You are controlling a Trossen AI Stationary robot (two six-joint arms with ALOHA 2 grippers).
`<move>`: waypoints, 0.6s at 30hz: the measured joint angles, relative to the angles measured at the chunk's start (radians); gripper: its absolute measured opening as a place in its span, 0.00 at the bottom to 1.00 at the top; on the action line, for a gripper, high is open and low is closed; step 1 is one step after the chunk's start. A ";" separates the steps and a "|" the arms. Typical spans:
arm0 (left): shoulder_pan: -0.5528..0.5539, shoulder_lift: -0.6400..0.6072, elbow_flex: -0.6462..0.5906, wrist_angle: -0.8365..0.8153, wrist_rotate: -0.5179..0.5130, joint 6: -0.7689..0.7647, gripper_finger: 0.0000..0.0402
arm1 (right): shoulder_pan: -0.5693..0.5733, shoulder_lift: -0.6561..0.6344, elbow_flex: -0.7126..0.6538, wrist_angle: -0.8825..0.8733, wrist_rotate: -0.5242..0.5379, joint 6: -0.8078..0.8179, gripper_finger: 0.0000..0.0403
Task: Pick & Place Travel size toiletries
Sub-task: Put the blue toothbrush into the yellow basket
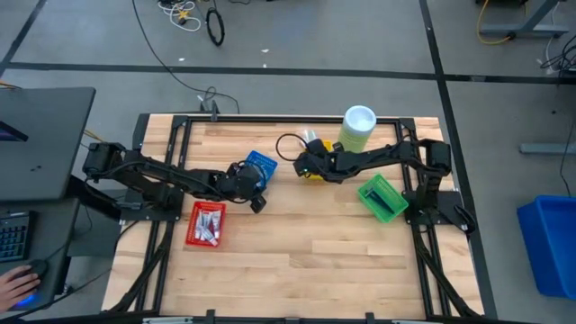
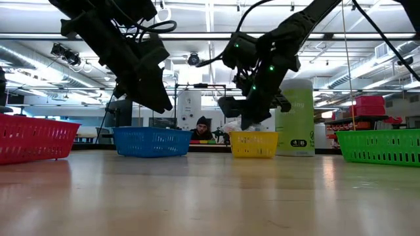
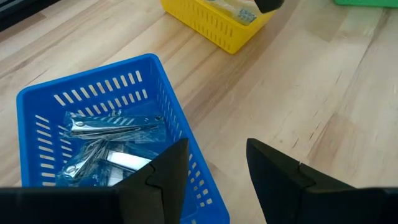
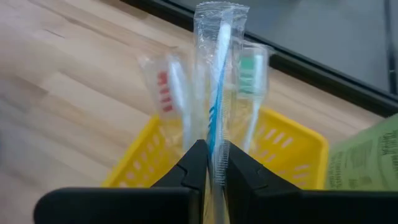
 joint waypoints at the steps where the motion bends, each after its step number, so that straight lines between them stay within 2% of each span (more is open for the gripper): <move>1: 0.000 0.000 0.000 0.000 0.000 -0.002 0.42 | -0.002 0.000 -0.004 0.001 0.007 -0.002 0.09; 4: 0.000 0.000 0.000 0.000 0.000 0.015 0.42 | -0.004 0.000 -0.011 -0.002 0.005 0.004 0.10; 7: 0.000 0.000 0.000 0.000 0.000 0.047 0.42 | -0.003 0.000 -0.011 0.004 -0.045 0.005 0.13; 15: 0.000 0.000 0.000 0.000 0.003 0.100 0.42 | 0.005 0.000 -0.011 0.004 -0.106 0.002 0.30; 18: 0.000 0.000 0.000 0.000 -0.010 0.102 0.42 | 0.012 -0.010 -0.011 0.004 -0.118 -0.068 0.34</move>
